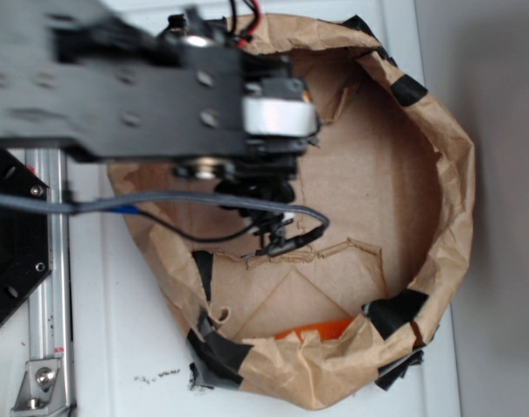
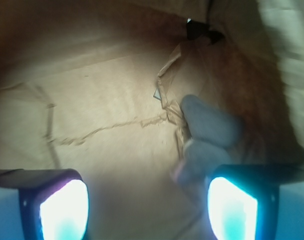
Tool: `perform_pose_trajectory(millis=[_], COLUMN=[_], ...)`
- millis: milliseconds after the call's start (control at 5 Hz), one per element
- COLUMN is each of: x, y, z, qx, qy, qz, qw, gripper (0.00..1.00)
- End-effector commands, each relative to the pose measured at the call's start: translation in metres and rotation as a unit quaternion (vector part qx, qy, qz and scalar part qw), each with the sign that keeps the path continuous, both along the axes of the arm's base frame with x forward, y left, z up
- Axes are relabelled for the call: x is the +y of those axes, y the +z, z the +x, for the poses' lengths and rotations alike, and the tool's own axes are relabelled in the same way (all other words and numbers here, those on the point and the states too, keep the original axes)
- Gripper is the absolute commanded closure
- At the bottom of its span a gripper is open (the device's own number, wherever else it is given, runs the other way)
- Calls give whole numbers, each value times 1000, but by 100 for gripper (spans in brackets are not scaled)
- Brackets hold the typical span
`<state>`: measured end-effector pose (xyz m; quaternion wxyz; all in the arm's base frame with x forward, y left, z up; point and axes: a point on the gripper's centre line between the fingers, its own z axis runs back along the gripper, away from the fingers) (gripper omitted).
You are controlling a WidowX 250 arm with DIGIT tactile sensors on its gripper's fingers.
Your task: Grab the gray animal.
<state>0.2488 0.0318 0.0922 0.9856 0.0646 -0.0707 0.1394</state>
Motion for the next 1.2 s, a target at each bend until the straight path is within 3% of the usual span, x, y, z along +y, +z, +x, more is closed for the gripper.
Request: perform_pose_trajectory(millis=[0,200,800,1000], x=[46,65,65,80], y=[-30,-35,-35,-54], z=[-17,-20,-20,-12], qx=[36,61,61,-18], qy=[9,12,12,34], qz=[36,8,8,-18], qw=[999,998,998,999], gripper=[0,0,0,0])
